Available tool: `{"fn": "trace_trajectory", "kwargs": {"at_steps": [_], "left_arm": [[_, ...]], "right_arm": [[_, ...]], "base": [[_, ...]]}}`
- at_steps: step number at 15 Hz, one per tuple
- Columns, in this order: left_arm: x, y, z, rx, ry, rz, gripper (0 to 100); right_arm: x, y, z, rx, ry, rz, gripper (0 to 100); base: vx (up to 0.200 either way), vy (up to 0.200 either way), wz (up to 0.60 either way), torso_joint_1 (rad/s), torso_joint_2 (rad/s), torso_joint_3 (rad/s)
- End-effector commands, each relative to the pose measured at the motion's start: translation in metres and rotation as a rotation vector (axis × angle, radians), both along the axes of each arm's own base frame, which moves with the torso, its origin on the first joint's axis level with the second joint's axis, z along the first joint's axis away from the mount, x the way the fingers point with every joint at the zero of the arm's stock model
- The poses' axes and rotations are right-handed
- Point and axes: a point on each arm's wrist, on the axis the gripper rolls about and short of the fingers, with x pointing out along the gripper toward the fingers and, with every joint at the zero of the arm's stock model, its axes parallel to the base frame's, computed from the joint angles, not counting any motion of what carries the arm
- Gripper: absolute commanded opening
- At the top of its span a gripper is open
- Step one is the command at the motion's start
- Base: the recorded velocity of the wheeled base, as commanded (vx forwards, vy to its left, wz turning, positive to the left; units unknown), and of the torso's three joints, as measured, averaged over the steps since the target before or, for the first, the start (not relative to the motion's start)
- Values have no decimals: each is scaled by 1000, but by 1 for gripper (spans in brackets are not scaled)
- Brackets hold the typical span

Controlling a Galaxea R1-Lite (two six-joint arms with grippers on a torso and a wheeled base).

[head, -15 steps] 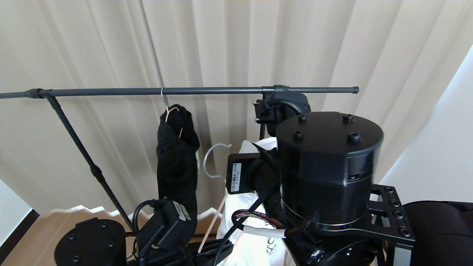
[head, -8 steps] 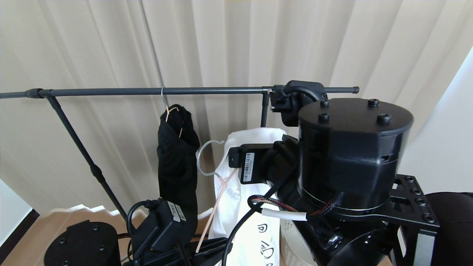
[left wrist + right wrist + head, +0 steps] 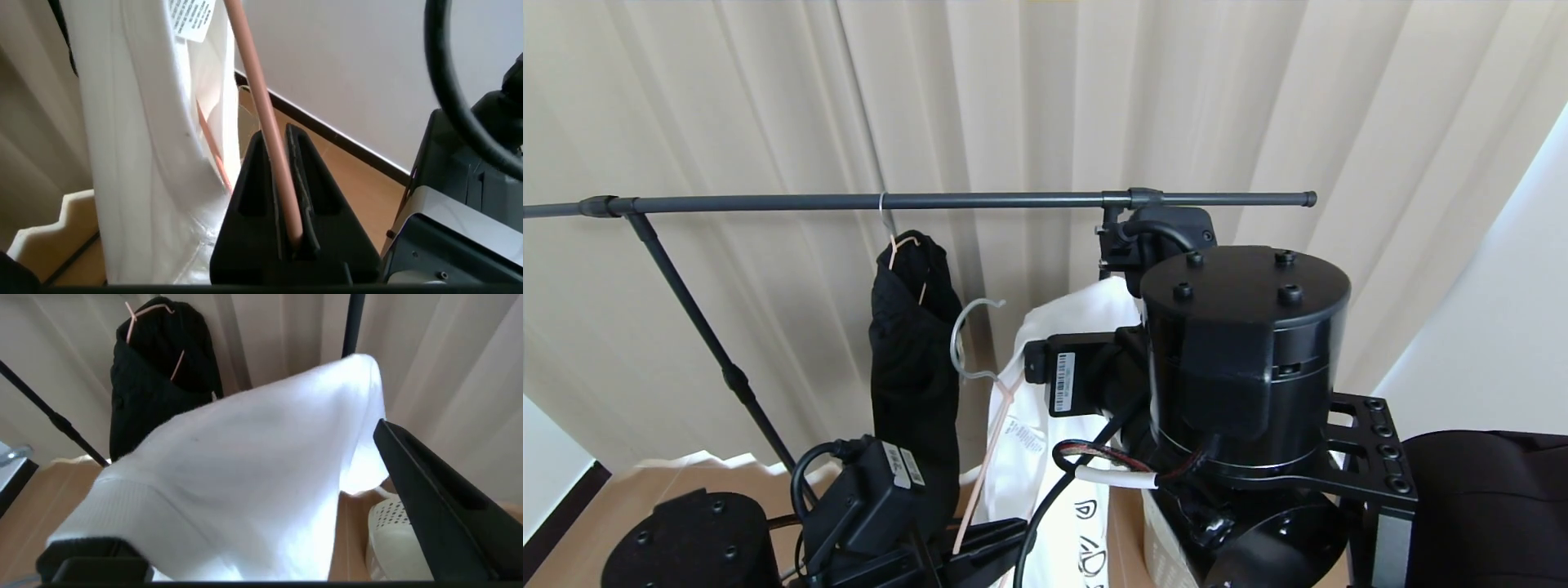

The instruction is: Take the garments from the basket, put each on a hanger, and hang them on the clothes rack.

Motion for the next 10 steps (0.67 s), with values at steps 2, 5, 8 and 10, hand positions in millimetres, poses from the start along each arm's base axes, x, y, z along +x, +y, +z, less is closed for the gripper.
{"fn": "trace_trajectory", "kwargs": {"at_steps": [2,5,8,10], "left_arm": [[3,-1,-2,4,5,8,0],[5,-2,0,2,-6,39,0],[6,-1,0,-3,-10,46,0],[5,0,3,-24,-30,46,0]], "right_arm": [[0,2,-5,-21,5,3,100],[-2,-3,0,-29,-3,6,100],[-3,-4,-4,-49,2,7,100],[-3,-5,-7,-61,7,9,100]], "base": [[0,0,0,0,0,0],[0,0,0,0,0,0],[0,0,0,0,0,0],[0,0,0,0,0,0]]}}
